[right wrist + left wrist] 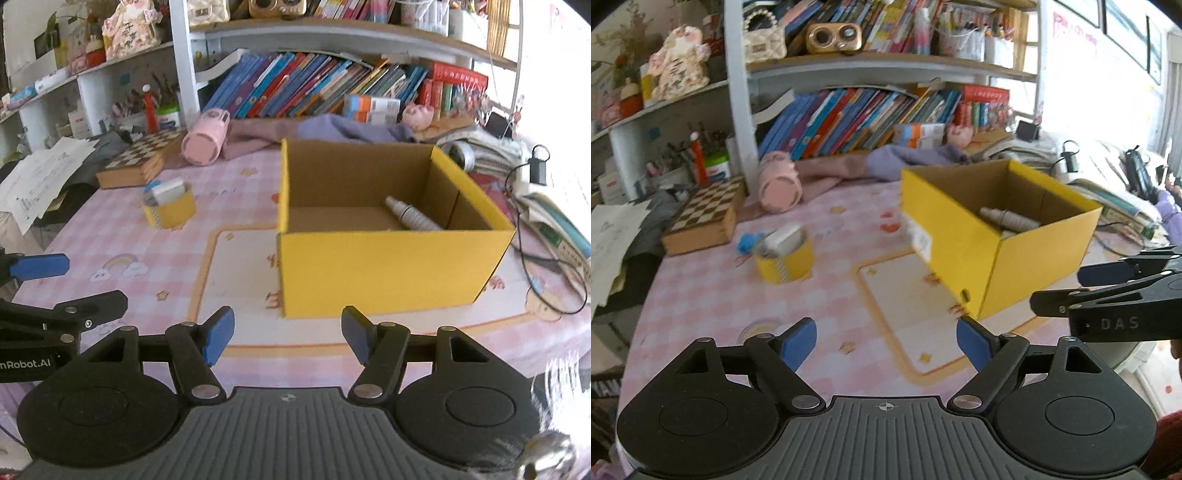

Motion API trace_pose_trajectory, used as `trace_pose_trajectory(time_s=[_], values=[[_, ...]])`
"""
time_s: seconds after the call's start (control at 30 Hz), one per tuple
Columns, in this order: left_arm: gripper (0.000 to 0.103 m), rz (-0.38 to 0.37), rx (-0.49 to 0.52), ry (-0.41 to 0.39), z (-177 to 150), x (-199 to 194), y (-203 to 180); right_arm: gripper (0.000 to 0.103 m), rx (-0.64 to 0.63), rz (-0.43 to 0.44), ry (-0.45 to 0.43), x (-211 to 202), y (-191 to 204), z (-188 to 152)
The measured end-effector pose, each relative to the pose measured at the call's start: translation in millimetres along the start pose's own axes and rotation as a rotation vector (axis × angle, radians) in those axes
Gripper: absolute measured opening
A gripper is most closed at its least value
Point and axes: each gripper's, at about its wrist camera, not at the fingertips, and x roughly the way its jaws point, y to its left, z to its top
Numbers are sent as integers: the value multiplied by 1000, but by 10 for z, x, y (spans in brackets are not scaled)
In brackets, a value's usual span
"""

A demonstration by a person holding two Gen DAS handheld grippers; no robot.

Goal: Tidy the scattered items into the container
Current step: 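Lift both open tools out of the box and back toward the tape roll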

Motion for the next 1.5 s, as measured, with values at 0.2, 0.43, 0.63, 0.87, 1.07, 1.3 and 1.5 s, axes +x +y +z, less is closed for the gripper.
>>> trace_pose_trajectory(time_s=[0.2, 0.43, 0.63, 0.87, 1.07, 1.3, 1.5], values=[[91, 37, -28, 9, -111, -117, 179, 65, -39, 31, 25, 14, 239, -20], [92, 62, -55, 6, -170, -187, 326, 66, -105, 65, 24, 17, 477, -16], [92, 63, -55, -2, -190, -229, 374, 66, -120, 66, 21, 26, 561, 3], [95, 79, -70, -12, -190, -278, 460, 66, -131, 78, 5, -1, 649, 27], [96, 96, -102, -9, -217, -294, 551, 66, -149, 90, 1, 19, 727, 69], [96, 108, -129, 12, -233, -239, 625, 66, -174, 114, 8, 92, 792, 109], [97, 120, -137, 29, -209, -121, 672, 66, -181, 131, 10, 234, 796, 197]])
